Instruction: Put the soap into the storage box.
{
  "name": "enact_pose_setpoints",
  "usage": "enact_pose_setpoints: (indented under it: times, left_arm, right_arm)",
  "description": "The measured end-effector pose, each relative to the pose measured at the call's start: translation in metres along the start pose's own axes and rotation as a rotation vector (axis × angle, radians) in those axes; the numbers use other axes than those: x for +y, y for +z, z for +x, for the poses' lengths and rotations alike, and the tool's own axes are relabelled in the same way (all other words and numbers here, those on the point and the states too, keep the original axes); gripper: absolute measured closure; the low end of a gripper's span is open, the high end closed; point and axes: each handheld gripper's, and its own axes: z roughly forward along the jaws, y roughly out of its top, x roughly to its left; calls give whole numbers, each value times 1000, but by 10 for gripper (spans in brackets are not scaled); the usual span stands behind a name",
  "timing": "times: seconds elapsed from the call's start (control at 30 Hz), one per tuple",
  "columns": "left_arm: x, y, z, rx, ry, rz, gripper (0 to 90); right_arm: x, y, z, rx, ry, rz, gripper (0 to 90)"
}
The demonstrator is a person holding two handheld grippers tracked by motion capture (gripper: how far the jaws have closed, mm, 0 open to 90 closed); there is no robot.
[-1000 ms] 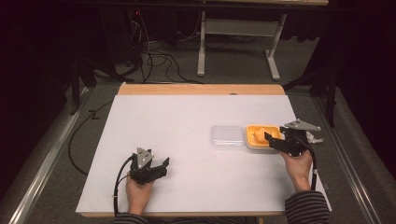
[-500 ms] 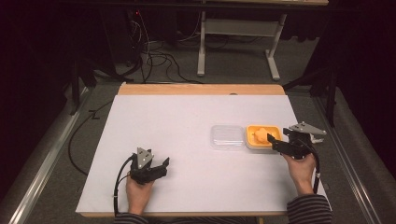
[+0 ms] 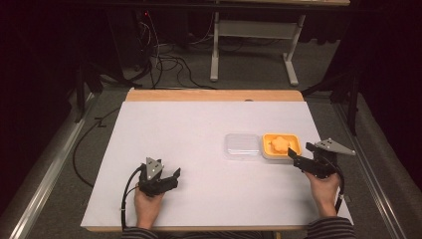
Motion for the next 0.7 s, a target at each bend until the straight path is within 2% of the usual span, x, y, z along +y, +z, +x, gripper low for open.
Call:
enact_pose_setpoints:
  times: [0.43,0.7]
  left_arm:
    - [0,0,0,0,1,-3,230]
    - [0,0,0,-1,1,-4,232]
  right_arm:
    - [-9,-12,4,-8,-3,-64,246]
    - [-11,-15,6,10,-6,-43,267]
